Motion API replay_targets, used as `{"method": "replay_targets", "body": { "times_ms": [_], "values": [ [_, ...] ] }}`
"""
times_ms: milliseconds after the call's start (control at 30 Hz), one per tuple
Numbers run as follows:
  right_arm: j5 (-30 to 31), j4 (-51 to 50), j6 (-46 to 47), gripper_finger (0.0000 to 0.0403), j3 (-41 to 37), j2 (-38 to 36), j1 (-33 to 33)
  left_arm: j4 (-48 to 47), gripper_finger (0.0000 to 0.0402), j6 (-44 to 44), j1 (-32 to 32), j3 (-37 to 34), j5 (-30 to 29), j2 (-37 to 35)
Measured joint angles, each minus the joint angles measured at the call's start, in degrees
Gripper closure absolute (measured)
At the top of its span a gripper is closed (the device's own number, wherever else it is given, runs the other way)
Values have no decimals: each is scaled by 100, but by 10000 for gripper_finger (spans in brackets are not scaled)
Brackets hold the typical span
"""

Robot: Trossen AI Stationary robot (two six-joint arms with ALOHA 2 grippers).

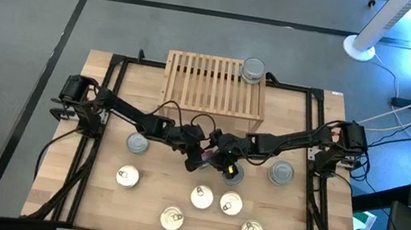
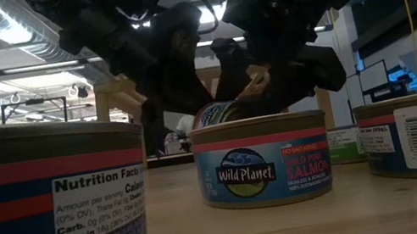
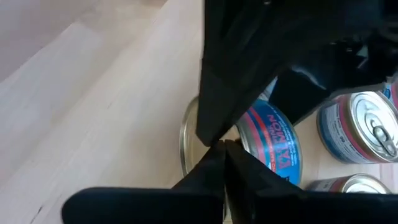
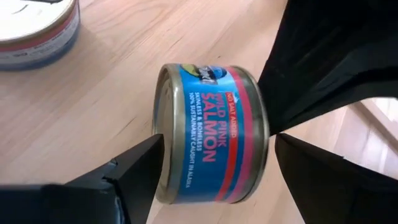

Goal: Stack canned seafood by type on shelf
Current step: Put the blue tuna can on the shelf

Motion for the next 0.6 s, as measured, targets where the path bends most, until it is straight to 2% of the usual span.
{"method": "replay_targets", "body": {
  "times_ms": [133,433,600],
  "values": [
    [1,-40,-2,111,0,0,0,13,401,14,0,0,0,0],
    [-5,-34,0,208,0,0,2,-5,401,14,0,0,0,0],
    [-43,-27,0,206,0,0,2,-9,401,17,0,0,2,0]
  ]
}}
